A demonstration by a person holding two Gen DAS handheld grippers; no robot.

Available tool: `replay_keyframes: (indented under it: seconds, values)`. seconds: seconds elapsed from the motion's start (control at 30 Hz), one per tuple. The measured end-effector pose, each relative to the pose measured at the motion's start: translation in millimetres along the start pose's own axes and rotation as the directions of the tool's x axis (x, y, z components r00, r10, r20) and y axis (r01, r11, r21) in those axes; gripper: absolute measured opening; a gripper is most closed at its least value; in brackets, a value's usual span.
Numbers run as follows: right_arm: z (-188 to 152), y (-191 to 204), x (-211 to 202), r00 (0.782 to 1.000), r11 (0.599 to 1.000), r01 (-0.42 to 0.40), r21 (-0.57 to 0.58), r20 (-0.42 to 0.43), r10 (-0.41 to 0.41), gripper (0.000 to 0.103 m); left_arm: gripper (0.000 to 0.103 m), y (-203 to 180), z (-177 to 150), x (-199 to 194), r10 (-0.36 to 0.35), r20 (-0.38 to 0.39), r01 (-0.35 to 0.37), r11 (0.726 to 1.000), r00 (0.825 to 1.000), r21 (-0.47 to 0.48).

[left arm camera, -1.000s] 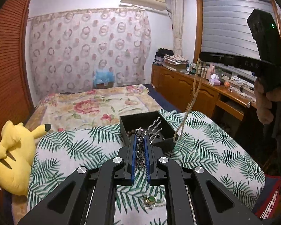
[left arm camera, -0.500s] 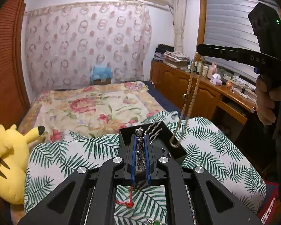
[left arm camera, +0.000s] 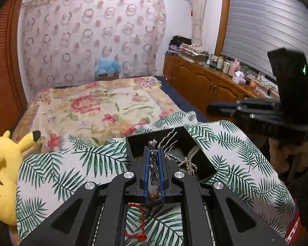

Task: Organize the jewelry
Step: 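Open both grippers to drop the hairpins and necklace into the box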

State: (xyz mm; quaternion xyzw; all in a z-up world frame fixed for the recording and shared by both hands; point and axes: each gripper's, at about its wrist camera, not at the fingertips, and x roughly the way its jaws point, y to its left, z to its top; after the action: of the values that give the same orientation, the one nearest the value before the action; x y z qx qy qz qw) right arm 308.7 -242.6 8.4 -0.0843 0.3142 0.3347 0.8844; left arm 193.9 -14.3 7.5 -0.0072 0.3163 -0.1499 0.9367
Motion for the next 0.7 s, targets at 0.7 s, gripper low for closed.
replay_keyframes:
  seconds: [0.7]
  values:
    - [-62.1, -23.3, 12.2, 0.996, 0.994, 0.048, 0.094, -0.085, -0.040, 0.008, 0.007, -14.2, -4.9, 44.5, -0.084, -0.127, 0.083, 0.997, 0.988, -0.010]
